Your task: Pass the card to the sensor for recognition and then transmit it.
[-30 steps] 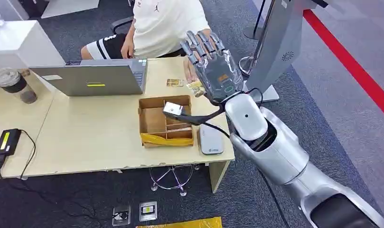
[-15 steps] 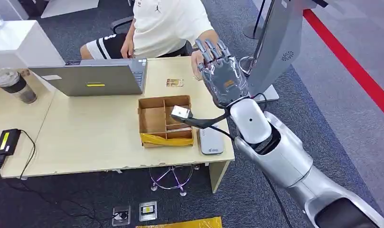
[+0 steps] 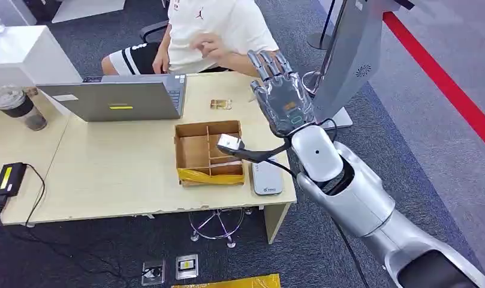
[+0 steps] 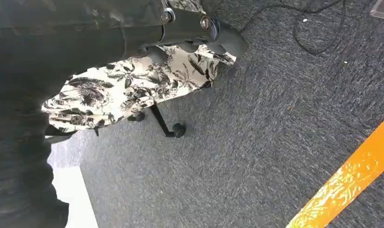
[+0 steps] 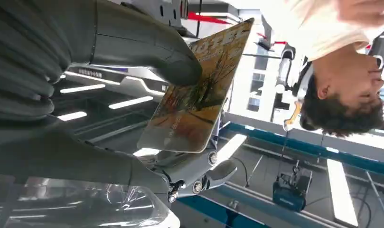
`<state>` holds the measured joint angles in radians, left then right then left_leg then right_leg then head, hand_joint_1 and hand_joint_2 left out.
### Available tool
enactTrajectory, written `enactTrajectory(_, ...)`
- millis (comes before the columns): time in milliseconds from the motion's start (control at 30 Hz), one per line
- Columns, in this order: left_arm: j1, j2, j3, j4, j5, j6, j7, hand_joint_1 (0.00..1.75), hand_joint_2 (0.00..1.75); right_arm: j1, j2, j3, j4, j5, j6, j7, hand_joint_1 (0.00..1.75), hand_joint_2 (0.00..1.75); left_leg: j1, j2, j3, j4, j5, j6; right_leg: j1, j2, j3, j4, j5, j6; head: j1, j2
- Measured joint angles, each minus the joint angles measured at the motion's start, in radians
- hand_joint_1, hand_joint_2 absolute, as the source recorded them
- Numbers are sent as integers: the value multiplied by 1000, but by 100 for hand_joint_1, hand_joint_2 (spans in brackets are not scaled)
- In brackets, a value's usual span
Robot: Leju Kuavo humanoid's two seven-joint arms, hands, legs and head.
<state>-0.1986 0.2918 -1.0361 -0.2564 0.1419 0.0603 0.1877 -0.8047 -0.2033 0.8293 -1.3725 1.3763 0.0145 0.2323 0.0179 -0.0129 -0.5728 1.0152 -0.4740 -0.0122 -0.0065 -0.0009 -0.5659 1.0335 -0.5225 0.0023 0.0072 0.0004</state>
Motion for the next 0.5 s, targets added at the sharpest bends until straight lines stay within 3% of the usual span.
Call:
enactTrajectory(400, 2, 2, 0, 0, 2, 1, 0, 0, 175, 25, -15, -6, 18, -36, -49, 10, 152, 175, 0, 0, 0, 0, 0, 0, 0, 0, 0, 0, 0, 0, 0, 0)
enactTrajectory(433, 2, 3, 0, 0, 1, 2, 0, 0, 175, 35, -23, -12, 27, -37, -56, 10, 175, 175, 0, 0, 0, 0, 0, 0, 0, 0, 0, 0, 0, 0, 0, 0)
enactTrajectory(500, 8, 3, 0, 0, 5, 11, 0, 0, 175, 81, -45, -51, 46, -98, -245, 64, 175, 175, 0, 0, 0, 0, 0, 0, 0, -1, 0, 0, 0, 0, 0, 0)
